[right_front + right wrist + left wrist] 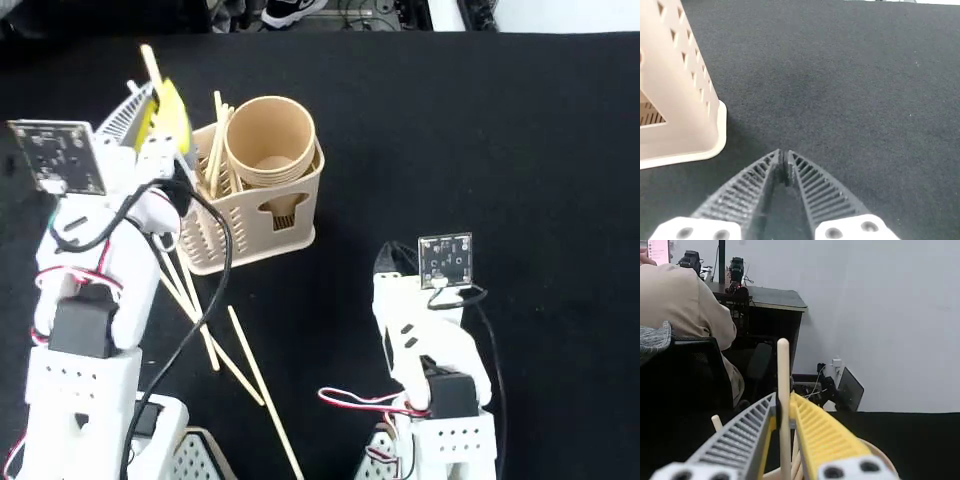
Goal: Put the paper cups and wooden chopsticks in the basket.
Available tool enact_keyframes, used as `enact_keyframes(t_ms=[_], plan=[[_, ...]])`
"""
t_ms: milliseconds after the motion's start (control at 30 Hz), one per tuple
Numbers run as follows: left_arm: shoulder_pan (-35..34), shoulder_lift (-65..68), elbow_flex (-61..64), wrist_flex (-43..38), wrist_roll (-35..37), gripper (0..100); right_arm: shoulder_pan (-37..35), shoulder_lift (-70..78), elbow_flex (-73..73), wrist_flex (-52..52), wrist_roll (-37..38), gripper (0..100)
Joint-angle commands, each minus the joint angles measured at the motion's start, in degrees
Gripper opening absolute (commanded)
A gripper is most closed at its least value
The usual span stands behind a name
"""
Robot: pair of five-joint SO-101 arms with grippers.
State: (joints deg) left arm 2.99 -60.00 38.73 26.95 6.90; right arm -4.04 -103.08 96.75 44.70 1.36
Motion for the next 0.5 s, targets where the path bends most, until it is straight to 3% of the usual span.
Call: enact_keyframes(t_ms=[0, 167, 367, 467], plan=[[0.2, -0.7, 0.4, 0.0, -0.4, 3, 0.5, -4.2, -0.2, 0.1, 0.6, 1.9], [0.2, -0.8, -2.1, -1.5, -0.4, 3, 0.5, -4.2, -0.2, 0.1, 0.6, 1.9], [0.2, -0.2, -16.9, -2.0, -0.4, 3, 0.5, -4.2, -0.2, 0.1, 0.6, 1.9], [0.2, 0.0, -18.3, -2.5, -0.5, 3, 0.5, -4.2, -0.2, 0.1, 0.6, 1.9]])
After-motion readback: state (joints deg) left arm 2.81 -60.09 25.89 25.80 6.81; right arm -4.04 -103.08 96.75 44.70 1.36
